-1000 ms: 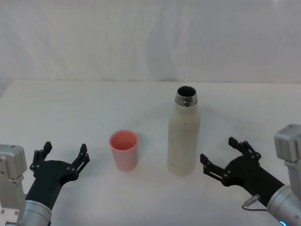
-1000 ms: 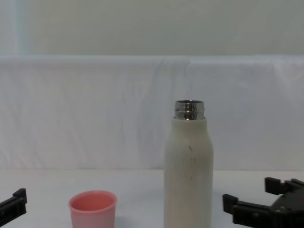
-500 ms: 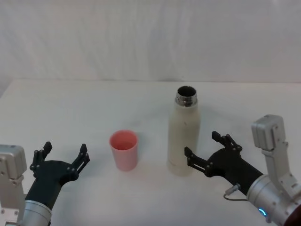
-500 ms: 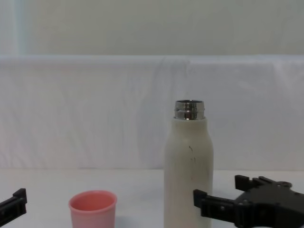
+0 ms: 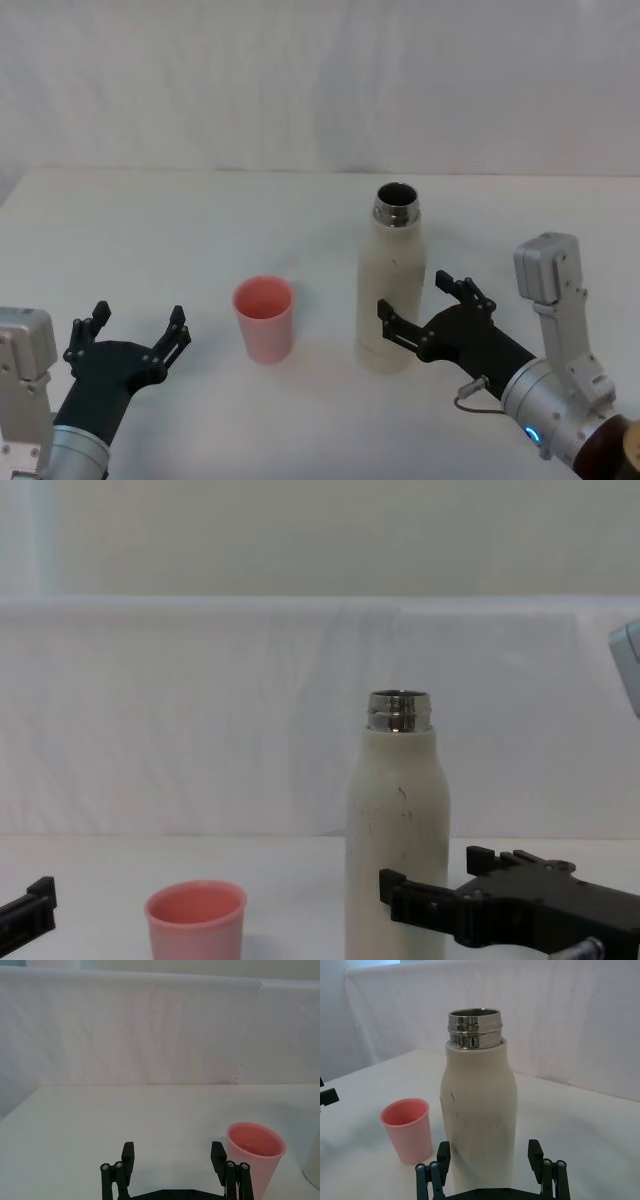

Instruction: Grasp the thermos with one hand and pour water into the cup lid.

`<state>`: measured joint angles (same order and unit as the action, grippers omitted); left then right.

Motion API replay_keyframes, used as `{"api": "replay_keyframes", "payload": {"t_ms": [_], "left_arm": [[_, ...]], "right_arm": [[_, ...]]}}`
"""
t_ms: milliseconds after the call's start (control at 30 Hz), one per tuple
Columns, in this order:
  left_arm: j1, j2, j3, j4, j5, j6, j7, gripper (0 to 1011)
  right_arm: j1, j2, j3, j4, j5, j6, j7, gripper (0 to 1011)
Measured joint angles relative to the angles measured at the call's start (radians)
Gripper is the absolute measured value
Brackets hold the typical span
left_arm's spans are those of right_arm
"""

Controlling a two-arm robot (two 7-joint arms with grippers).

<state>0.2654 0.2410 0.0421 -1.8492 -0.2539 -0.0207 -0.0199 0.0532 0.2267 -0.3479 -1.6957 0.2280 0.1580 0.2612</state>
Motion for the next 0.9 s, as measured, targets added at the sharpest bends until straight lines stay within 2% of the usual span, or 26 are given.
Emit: {"api": "replay_keyframes", "payload": {"t_ms": [900], "left_arm": [[0.000, 0.000, 0.000, 0.000, 0.000, 0.000, 0.000, 1001]], "right_arm": [[0.047, -0.035, -0.021, 0.063, -0.003, -0.016, -0.017, 1001]]}}
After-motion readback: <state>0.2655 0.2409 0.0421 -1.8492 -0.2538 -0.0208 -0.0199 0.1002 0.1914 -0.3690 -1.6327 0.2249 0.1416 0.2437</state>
